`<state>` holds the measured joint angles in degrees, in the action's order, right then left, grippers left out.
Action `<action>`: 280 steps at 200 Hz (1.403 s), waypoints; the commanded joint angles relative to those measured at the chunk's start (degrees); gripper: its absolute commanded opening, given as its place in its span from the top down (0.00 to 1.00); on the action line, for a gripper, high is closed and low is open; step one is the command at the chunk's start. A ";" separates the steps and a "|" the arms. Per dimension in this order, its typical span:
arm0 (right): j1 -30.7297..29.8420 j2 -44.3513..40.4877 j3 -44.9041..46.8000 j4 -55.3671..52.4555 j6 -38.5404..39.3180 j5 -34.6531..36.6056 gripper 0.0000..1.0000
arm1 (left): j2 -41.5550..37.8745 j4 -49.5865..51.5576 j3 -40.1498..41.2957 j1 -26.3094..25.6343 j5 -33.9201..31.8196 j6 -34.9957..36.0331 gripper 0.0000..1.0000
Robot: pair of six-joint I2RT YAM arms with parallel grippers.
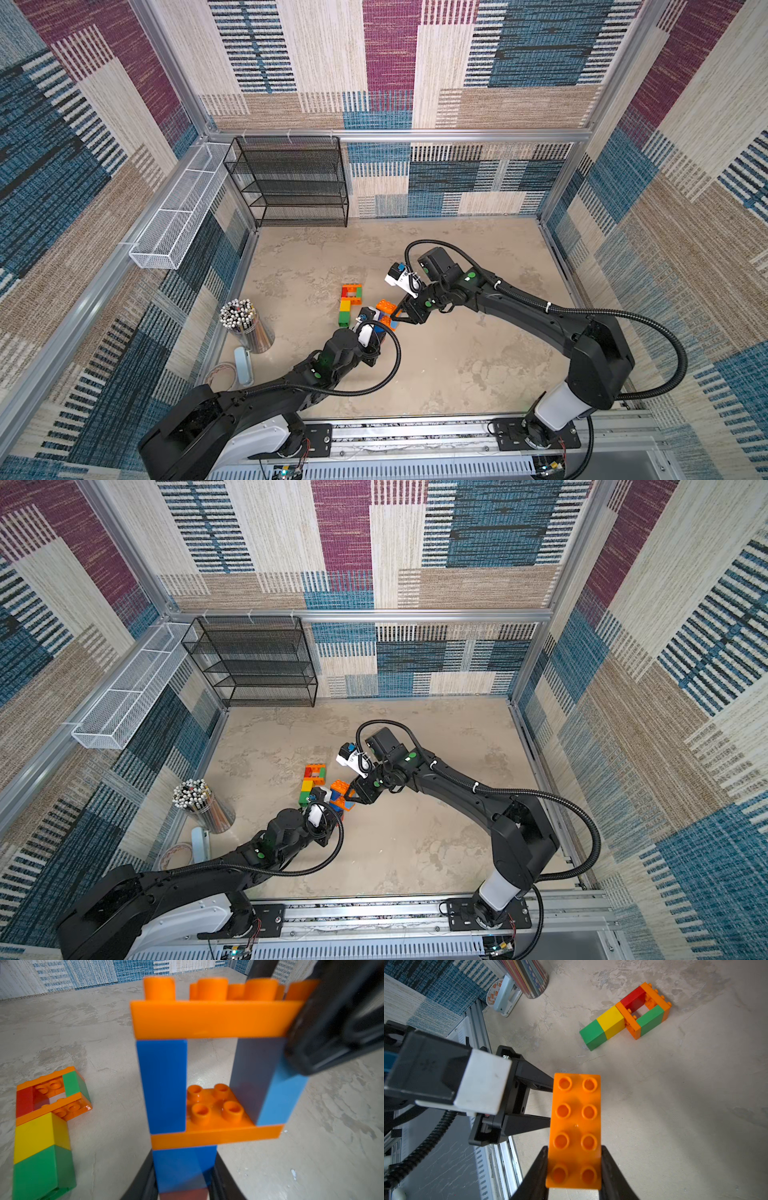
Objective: Assemble the letter p with lego
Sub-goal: Adjust the lego brick at the center of the board.
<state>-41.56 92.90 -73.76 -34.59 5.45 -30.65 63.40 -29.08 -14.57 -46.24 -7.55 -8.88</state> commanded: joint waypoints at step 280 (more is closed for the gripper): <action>9.83 -58.62 44.77 25.95 -21.22 42.29 0.17 | 45.75 80.55 -67.73 10.24 7.27 -19.83 0.79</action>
<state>-31.64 37.36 -32.08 -12.67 -12.19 7.25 106.41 44.12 -79.31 -36.99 -3.92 -26.04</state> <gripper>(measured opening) 0.816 0.355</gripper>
